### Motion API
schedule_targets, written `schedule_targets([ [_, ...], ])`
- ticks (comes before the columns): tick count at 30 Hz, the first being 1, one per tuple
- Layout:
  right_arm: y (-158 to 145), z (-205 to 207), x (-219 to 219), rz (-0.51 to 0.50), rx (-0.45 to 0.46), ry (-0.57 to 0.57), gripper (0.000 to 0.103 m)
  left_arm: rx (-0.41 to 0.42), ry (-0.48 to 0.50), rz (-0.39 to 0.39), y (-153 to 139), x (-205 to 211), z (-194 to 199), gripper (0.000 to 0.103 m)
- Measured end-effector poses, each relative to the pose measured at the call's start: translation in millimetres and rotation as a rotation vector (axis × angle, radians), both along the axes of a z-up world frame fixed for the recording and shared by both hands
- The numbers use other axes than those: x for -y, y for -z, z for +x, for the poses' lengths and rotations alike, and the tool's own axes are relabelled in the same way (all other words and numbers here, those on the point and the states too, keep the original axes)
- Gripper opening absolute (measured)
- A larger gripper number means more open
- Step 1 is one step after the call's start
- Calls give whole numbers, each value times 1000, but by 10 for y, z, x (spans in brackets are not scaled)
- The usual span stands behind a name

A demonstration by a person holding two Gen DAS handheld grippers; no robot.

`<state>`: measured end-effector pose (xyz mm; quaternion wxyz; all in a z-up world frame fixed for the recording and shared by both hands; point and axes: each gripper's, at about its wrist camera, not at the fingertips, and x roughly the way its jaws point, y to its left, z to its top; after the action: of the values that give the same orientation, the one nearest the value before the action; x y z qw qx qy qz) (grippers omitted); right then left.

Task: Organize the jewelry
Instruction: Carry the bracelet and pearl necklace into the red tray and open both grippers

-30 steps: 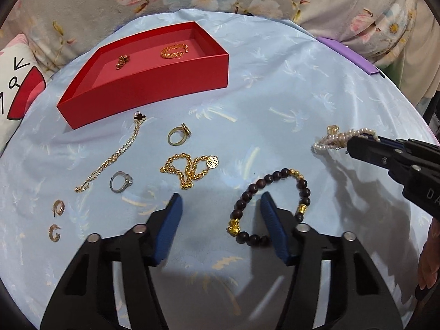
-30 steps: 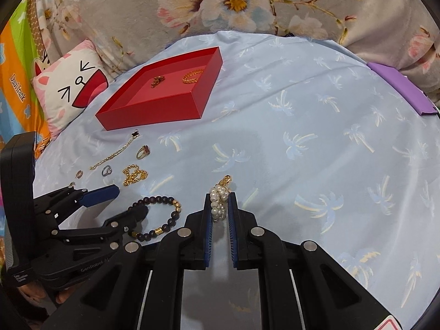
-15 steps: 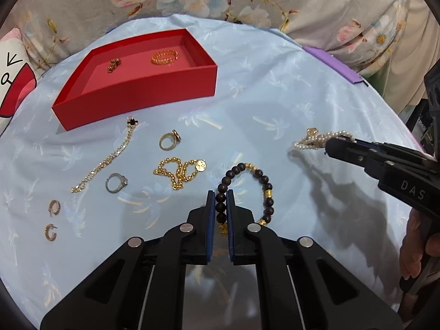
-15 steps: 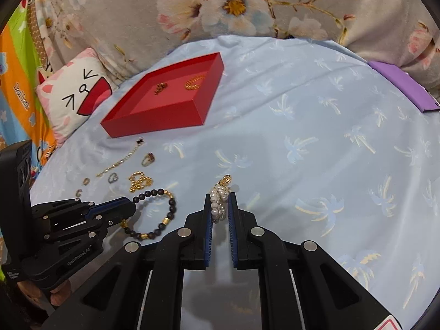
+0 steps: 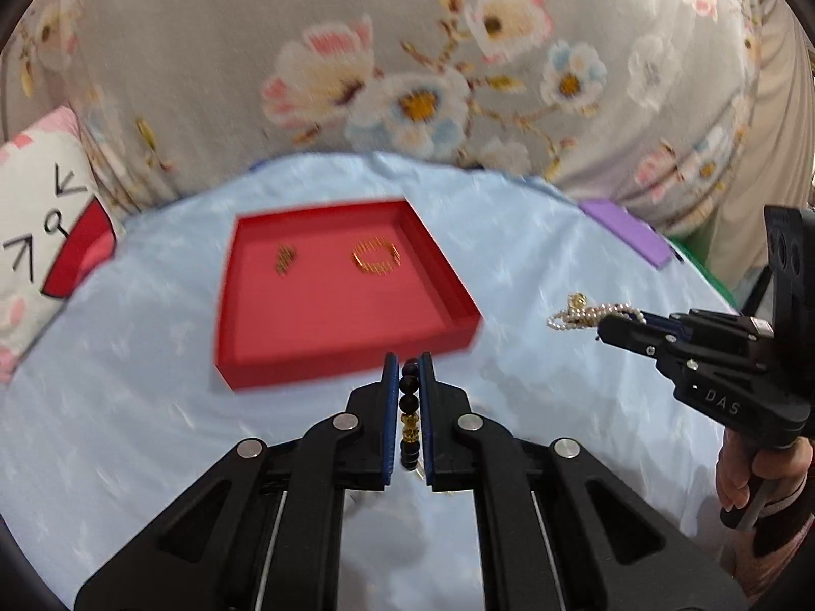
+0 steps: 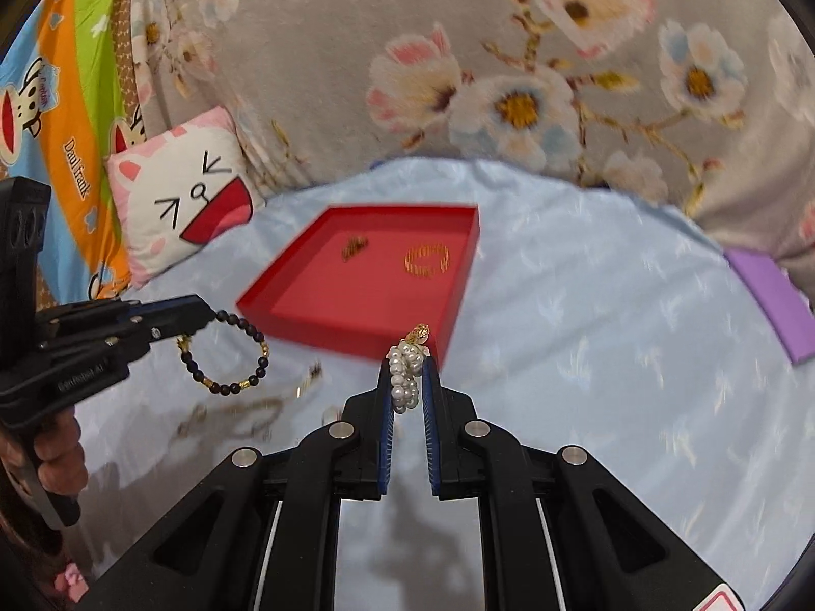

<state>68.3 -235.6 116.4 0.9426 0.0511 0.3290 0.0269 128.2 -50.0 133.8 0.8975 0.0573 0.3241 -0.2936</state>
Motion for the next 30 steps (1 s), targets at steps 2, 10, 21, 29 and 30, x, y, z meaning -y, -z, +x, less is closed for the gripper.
schedule_targets([
  [2, -73, 211, -10, 31, 17, -13, 9, 27, -21, -5, -104, -21, 213, 7],
  [10, 169, 1278, -137, 95, -58, -44, 10, -4, -96, 17, 128, 93, 1119, 7],
  [21, 800, 1953, -194, 52, -199, -2, 10, -89, -189, 97, 680, 141, 1774, 7],
  [29, 926, 2028, -108, 28, -204, 31, 16, -101, -219, 127, 817, 164, 1911, 8],
  [30, 918, 2016, -94, 31, -197, 35, 22, -98, -226, 124, 818, 157, 1916, 8],
])
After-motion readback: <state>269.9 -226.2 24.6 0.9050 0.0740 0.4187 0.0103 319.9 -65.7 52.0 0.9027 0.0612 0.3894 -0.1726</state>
